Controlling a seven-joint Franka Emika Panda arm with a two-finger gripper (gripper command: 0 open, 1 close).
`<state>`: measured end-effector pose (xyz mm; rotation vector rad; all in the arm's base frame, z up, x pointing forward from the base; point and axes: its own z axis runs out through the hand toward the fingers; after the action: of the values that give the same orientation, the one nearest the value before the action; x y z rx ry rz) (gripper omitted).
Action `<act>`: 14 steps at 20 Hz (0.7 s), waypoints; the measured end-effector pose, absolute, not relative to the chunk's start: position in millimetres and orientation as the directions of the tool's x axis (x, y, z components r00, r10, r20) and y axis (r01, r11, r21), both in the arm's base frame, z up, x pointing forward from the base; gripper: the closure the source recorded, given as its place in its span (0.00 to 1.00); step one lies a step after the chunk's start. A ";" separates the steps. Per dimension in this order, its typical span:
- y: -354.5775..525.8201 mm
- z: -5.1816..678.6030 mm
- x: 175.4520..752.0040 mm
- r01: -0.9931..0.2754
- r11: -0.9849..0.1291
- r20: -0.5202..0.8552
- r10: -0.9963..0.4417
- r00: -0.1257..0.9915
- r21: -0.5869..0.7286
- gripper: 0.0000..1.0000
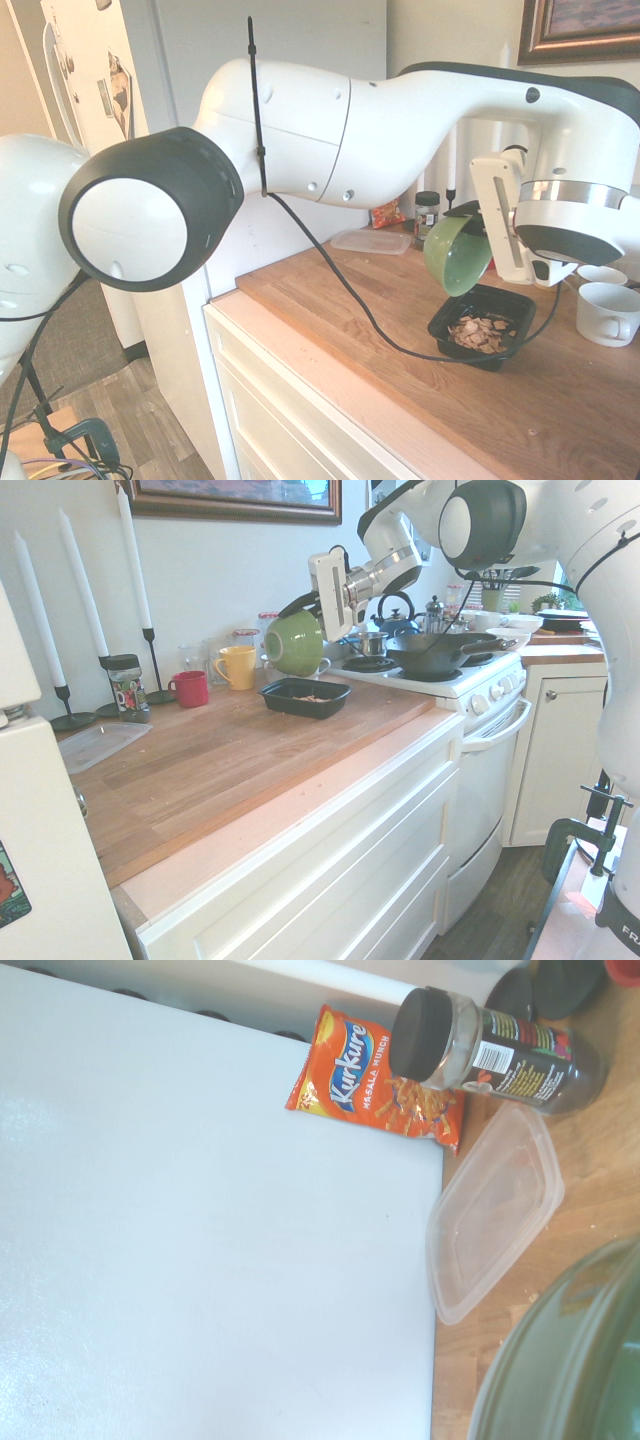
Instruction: Pour the cereal into the box
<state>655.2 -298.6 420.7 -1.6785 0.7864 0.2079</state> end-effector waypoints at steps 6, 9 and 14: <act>-298.4 405.5 664.0 -0.594 -0.049 -0.538 -0.370 0.757 -0.803 1.00; -297.4 400.2 668.9 -0.590 -0.045 -0.537 -0.365 0.761 -0.806 1.00; -276.6 423.3 683.7 -0.645 -0.151 -0.526 -0.455 0.718 -0.749 1.00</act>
<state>683.7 -276.6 423.3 -1.7920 0.8677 0.2085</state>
